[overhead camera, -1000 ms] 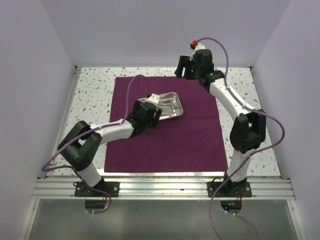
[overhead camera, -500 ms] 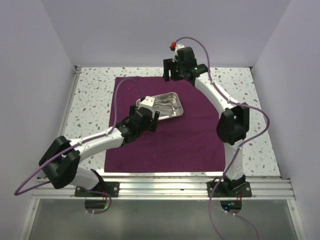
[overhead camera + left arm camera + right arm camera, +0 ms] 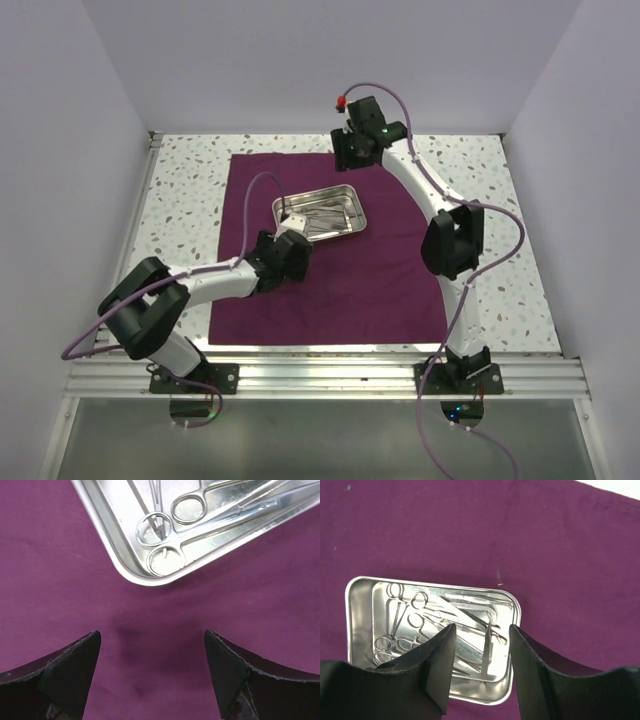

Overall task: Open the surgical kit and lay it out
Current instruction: Adjust the container in the surgical kit, then pick up the medical item from the container.

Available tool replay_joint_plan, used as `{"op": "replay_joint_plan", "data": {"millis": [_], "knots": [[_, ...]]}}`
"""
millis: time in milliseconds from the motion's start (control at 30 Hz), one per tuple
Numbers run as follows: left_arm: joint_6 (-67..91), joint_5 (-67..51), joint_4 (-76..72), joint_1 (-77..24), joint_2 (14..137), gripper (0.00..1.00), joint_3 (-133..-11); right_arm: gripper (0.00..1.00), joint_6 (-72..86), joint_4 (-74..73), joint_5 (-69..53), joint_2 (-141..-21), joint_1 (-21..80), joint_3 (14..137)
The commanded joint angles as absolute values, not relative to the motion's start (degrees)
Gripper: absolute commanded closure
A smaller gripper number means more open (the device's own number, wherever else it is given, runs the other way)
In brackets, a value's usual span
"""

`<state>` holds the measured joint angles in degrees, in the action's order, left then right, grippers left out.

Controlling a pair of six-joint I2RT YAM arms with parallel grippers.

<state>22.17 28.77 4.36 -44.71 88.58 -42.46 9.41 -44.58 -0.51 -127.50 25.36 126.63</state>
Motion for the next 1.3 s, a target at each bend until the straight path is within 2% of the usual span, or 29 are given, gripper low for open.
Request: {"op": "replay_joint_plan", "data": {"millis": [0,300,833,1033,1267], "knots": [[24.26,33.21,2.72,-44.83,89.47,0.12,-43.33,0.5,7.65,-50.0,-1.67,-130.15,25.31,131.21],[24.26,39.2,4.57,-44.12,95.79,0.11,-49.3,0.51,7.38,-53.7,-1.32,-134.56,25.23,135.88],[20.04,37.8,1.58,-37.0,98.53,0.11,-53.7,0.54,8.08,-52.47,-0.27,-134.47,26.89,130.34],[20.04,34.9,1.5,-37.18,92.56,0.11,-52.56,0.57,9.4,-50.54,-0.09,-135.08,27.95,127.44],[19.51,32.26,1.23,-37.18,83.86,0.09,-51.24,0.6,10.81,-50.63,5.53,-137.9,28.83,127.62]]}}
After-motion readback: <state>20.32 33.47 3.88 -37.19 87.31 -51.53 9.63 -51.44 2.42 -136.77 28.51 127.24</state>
